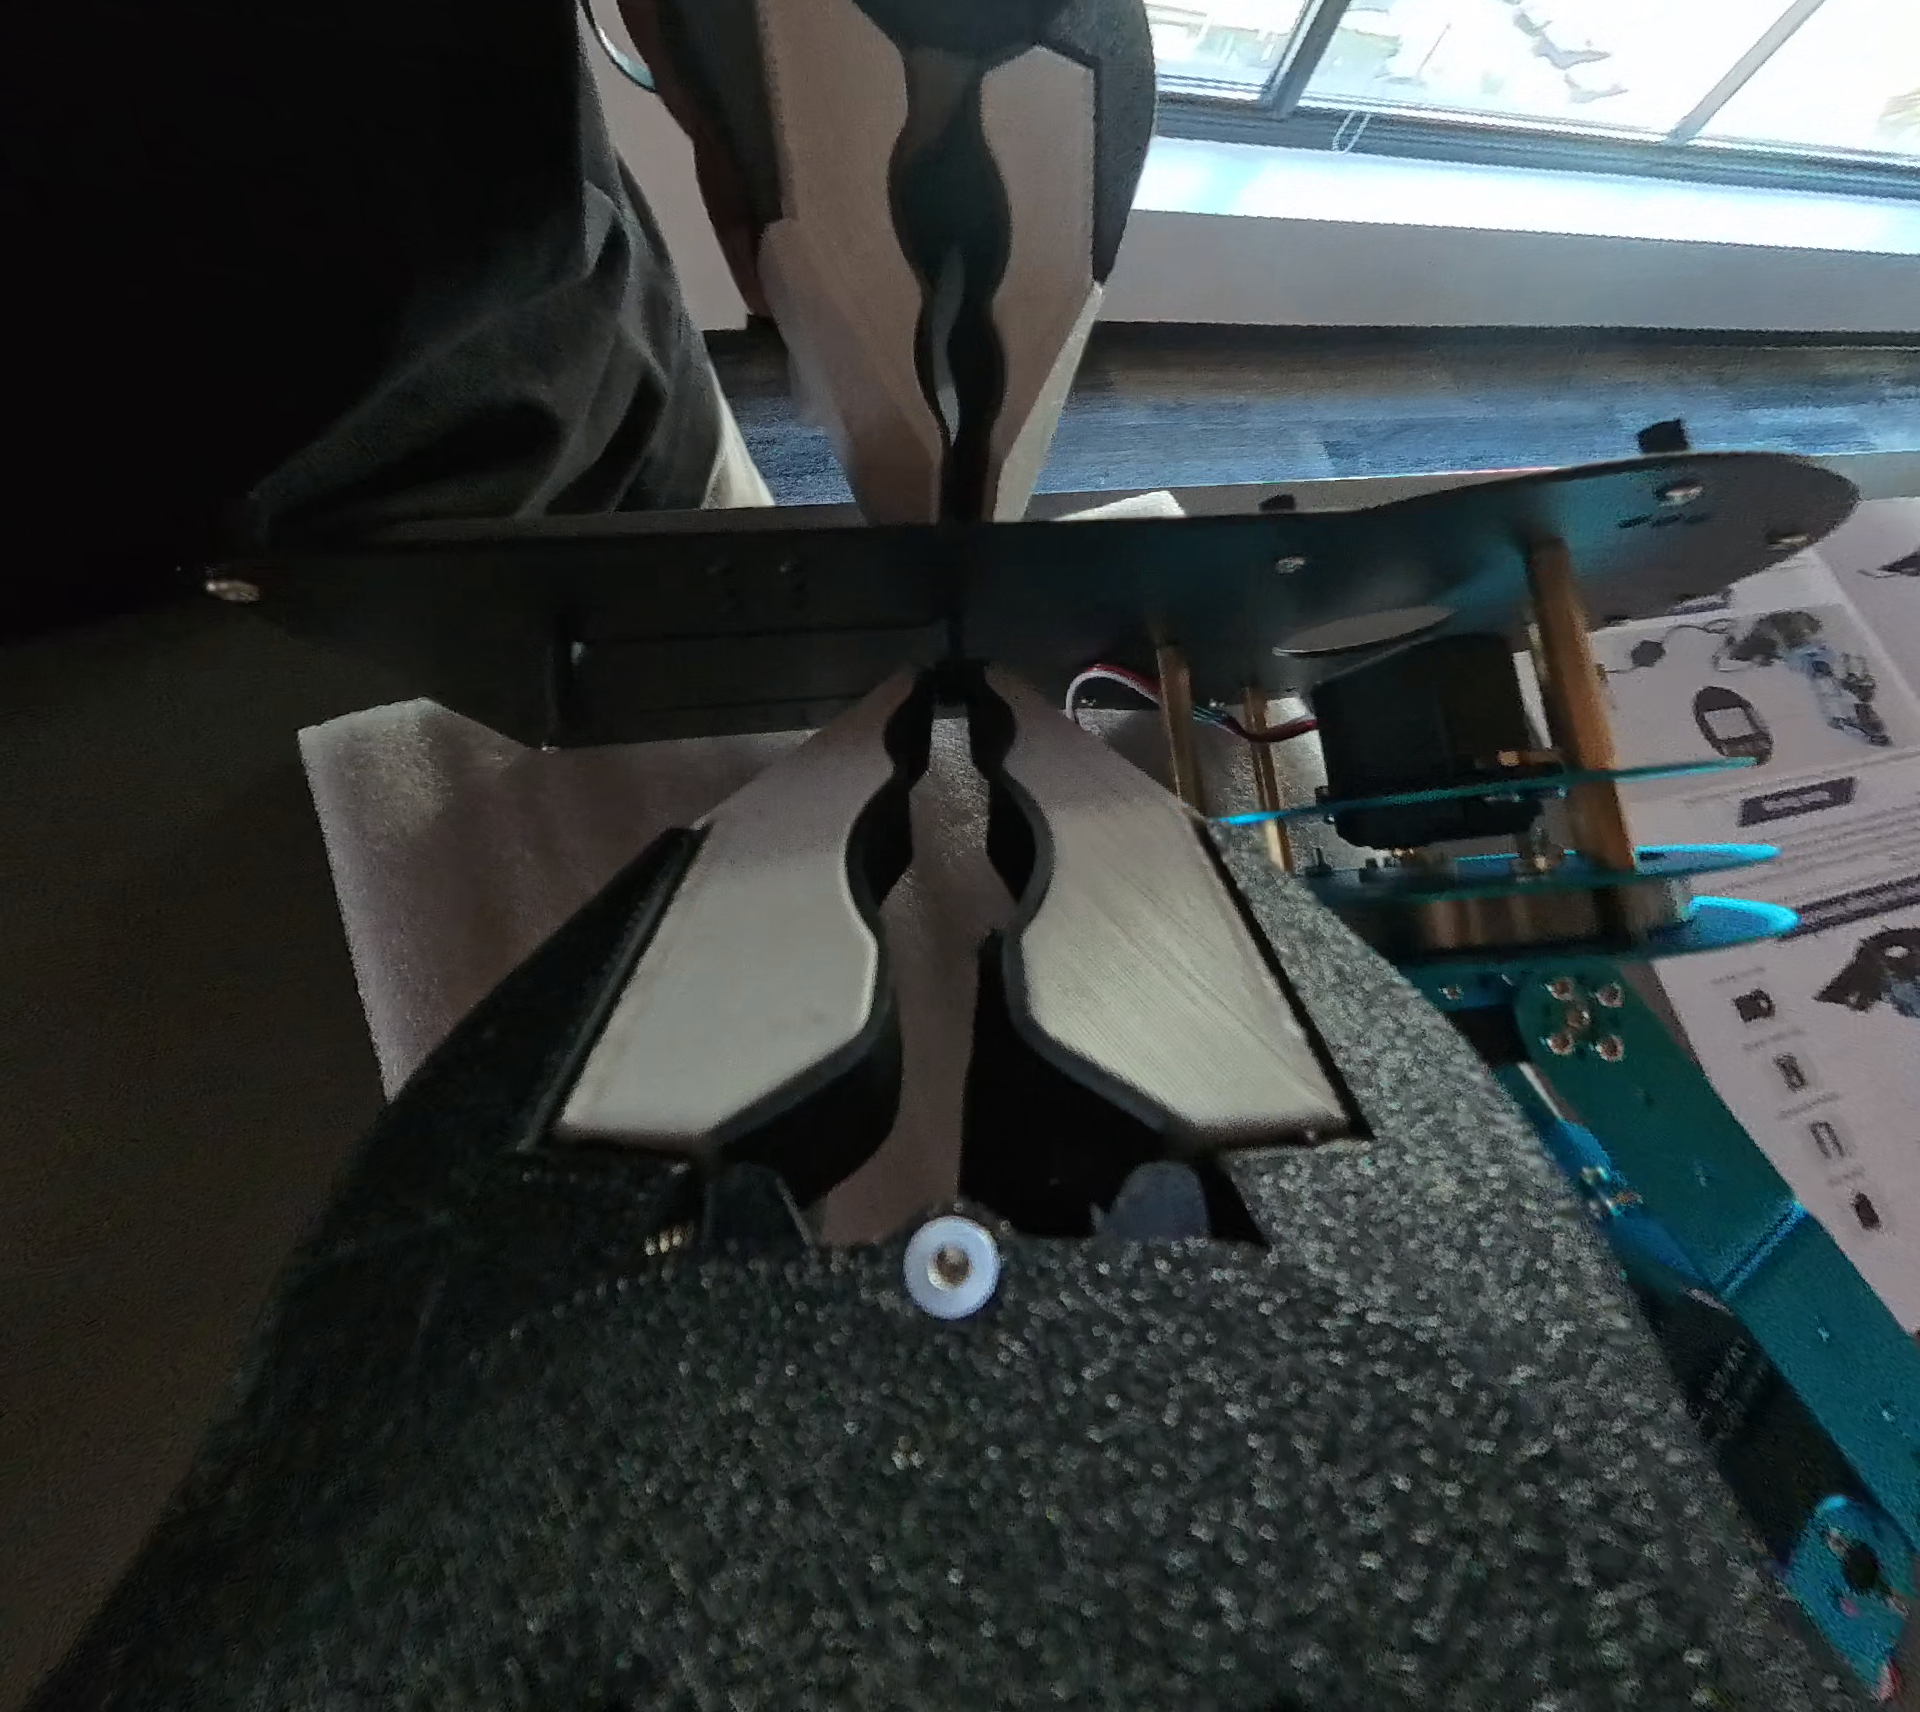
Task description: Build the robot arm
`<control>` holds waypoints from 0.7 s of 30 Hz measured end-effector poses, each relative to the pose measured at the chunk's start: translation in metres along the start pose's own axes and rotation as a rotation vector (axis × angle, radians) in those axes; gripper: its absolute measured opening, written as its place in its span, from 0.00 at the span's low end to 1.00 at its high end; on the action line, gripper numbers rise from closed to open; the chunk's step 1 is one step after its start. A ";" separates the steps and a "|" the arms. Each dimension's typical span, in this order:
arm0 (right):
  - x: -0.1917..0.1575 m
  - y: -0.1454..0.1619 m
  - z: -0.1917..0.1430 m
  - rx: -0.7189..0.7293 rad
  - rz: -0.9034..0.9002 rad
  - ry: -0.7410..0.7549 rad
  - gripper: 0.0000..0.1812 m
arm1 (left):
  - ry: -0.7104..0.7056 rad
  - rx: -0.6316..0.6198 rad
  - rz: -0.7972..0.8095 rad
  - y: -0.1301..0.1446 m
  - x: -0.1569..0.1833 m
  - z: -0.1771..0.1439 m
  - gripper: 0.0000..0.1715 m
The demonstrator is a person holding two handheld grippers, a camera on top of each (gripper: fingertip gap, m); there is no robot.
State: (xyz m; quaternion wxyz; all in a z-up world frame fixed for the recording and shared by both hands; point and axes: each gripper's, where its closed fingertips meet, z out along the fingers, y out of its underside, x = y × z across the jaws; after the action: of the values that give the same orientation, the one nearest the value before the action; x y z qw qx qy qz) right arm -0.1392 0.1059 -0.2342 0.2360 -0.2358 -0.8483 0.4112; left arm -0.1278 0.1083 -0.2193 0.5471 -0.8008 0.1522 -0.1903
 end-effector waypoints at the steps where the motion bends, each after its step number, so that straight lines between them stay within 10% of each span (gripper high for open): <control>1: 0.000 0.000 0.002 -0.004 -0.002 -0.011 0.03 | 0.000 0.000 0.001 0.000 0.000 0.000 0.01; 10: -0.009 -0.005 -0.002 0.023 0.891 -0.603 0.02 | 0.000 0.005 0.001 0.000 0.000 0.001 0.01; 21: -0.002 -0.005 -0.006 0.032 0.048 -0.046 0.07 | 0.007 -0.002 0.010 0.000 0.000 0.001 0.01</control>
State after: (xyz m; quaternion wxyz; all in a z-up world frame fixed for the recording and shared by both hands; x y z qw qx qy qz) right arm -0.1350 0.1050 -0.2270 0.2101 -0.2426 -0.8410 0.4355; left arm -0.1269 0.1090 -0.2193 0.5465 -0.8000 0.1583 -0.1905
